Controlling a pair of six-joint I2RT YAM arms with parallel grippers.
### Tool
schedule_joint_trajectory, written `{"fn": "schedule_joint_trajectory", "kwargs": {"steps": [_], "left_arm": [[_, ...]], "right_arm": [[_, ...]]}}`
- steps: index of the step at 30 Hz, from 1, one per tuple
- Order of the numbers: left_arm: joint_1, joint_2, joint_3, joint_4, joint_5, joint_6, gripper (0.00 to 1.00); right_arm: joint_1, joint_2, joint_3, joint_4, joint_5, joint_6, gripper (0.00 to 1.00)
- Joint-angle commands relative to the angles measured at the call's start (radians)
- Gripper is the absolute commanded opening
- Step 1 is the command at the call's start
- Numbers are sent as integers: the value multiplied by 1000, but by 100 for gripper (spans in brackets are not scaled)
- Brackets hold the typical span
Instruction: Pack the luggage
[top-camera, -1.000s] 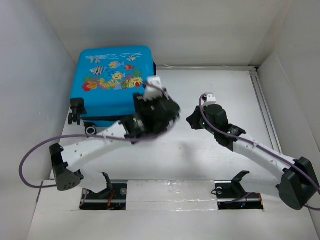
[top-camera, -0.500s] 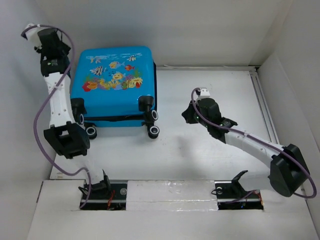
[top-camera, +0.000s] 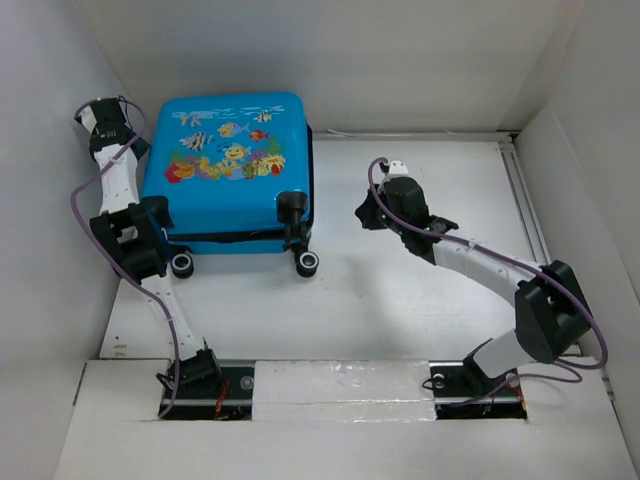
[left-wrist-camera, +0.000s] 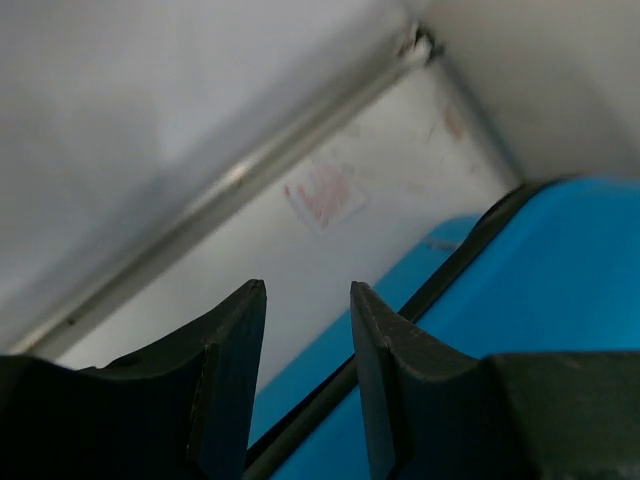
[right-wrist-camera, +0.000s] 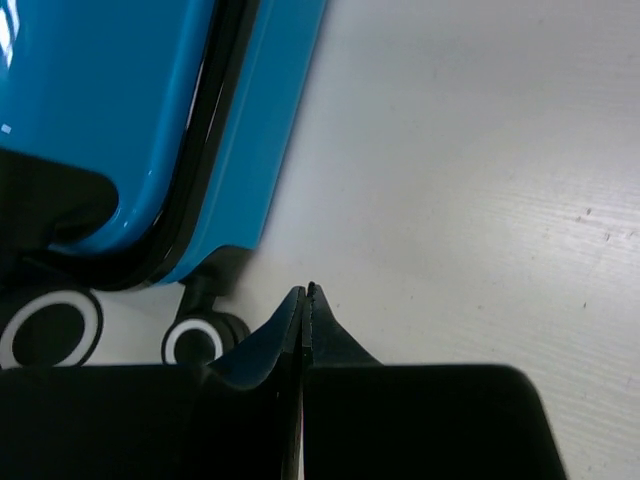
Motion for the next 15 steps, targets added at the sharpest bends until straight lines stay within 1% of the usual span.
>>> {"fn": "schedule_joint_trajectory", "kwargs": {"steps": [1,2,4,5,7,8,9,11,13,15], "left_arm": [[-13,-18,-54,27,88,25,35],[-24,-18,-109,62,109,25,35],[-48,-4,-140,63,119,12,35],[-88,-4,-169,76,129,11,35],[-133,-27,-279,129,120,-16,35],[-171,-68,-332,159,119,-47,35],[-185,-90,-429,191,133,-65,35],[-196,-136,-528,300,170,-100,35],[-206,-187,-632,366,195,-128,35],[-231,-213,-679,383,198,-137,35]], "right_arm": [[-44,45,79,67,12,-28,0],[-76,69,103,67,12,-28,0],[-110,96,126,67,-13,-28,0],[-136,109,137,80,-13,-19,0],[-159,161,178,90,-13,0,0],[-171,186,198,90,-13,0,0],[-192,214,250,90,4,0,0],[-217,310,312,78,4,20,0],[-237,369,393,77,-79,32,0],[-228,435,436,77,-102,41,0]]}}
